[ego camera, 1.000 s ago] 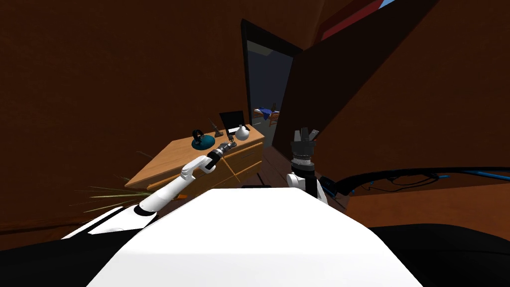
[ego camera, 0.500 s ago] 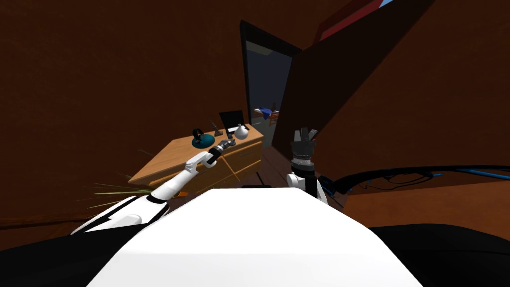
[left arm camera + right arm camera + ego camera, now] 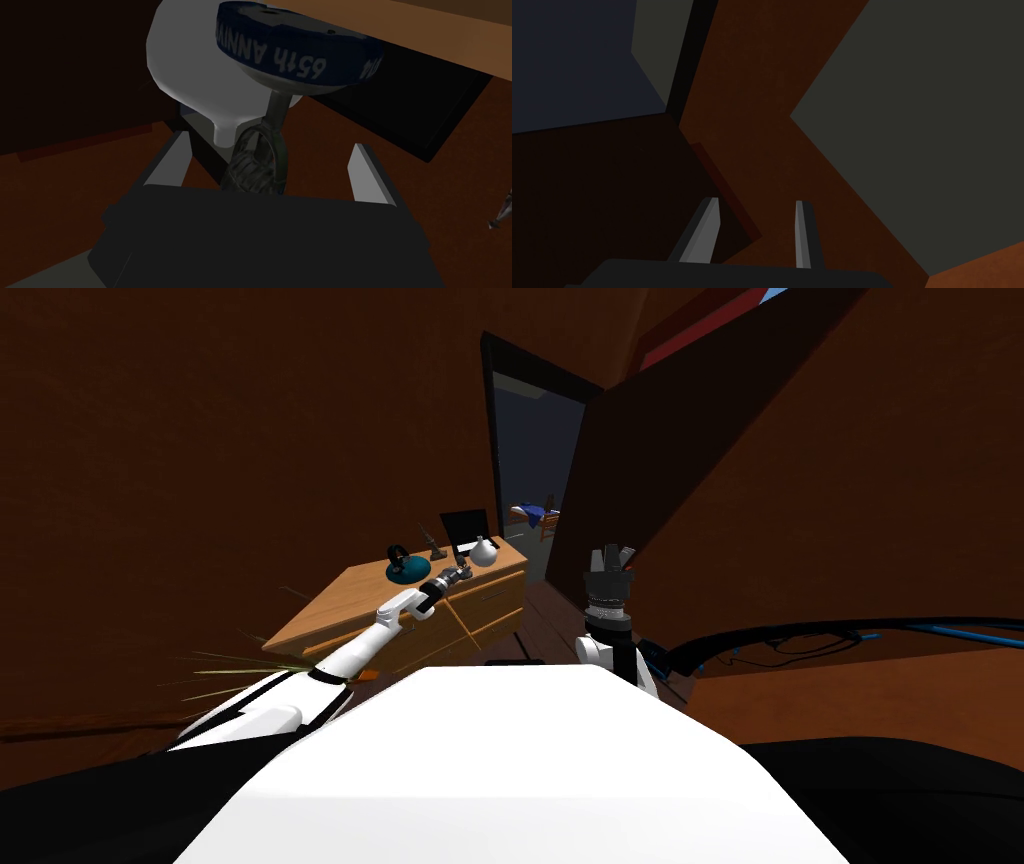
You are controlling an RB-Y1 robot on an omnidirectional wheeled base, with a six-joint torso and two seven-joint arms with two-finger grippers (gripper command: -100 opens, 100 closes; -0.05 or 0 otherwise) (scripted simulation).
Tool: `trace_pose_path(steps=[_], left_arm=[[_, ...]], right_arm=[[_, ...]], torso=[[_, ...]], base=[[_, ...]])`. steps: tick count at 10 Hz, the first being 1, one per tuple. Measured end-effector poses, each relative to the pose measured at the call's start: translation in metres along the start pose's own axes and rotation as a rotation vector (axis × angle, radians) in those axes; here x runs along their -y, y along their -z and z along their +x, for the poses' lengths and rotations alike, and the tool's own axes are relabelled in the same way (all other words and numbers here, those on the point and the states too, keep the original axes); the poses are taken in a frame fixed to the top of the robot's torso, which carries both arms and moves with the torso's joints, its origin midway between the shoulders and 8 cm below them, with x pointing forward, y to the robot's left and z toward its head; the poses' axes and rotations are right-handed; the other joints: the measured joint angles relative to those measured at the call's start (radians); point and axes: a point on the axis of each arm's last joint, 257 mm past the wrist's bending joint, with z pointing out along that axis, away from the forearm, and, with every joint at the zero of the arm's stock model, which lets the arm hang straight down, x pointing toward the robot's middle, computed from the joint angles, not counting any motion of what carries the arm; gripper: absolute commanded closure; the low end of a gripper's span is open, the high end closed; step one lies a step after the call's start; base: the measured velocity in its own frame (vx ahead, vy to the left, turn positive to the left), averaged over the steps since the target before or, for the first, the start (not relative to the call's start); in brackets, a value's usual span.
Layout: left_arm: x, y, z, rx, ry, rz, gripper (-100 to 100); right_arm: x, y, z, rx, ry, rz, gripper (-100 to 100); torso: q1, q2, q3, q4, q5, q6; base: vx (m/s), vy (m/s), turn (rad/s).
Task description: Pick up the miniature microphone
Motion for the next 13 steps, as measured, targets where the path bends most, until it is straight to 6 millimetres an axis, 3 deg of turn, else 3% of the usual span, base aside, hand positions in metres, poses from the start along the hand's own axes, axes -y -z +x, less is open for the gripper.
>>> trace_pose_path(steps=[3, 5, 6, 8, 11, 13], left_arm=[[-0.025, -0.003, 0.008, -0.023, -0.005, -0.033, -100], [-0.018, -0.017, -0.007, 0.006, -0.01, -0.002, -100], [-0.02, -0.021, -0.008, 0.007, -0.014, 0.005, -100], [-0.043, -0.02, 0.005, -0.019, -0.011, -0.03, -100], [-0.042, -0.036, -0.009, 0.0, -0.017, 0.0, -100], [-0.062, -0.033, 0.004, -0.023, -0.013, -0.035, -100]], right_arm=[[0.0, 0.0, 0.0, 0.0, 0.0, 0.0, 0], [0.0, 0.0, 0.0, 0.0, 0.0, 0.0, 0], [0.0, 0.0, 0.0, 0.0, 0.0, 0.0, 0], [0.0, 0.0, 0.0, 0.0, 0.0, 0.0, 0], [0.0, 0.0, 0.0, 0.0, 0.0, 0.0, 0], [0.0, 0.0, 0.0, 0.0, 0.0, 0.0, 0]], torso=[[0.003, -0.003, -0.002, -0.001, 0.001, 0.0], [0.0, 0.0, 0.0, 0.0, 0.0, 0.0], [0.001, -0.001, 0.0, 0.0, 0.0, 0.0], [0.003, -0.003, -0.002, -0.001, 0.001, 0.0], [0.001, -0.001, 0.0, 0.0, 0.0, 0.0], [0.003, -0.003, -0.001, -0.001, 0.001, -0.001]], base=[[-0.021, -0.015, 0.005], [-0.043, -0.041, 0.003], [-0.003, -0.009, -0.001], [-0.017, -0.013, 0.01], [-0.033, -0.03, 0.001], [-0.024, -0.018, 0.008]])
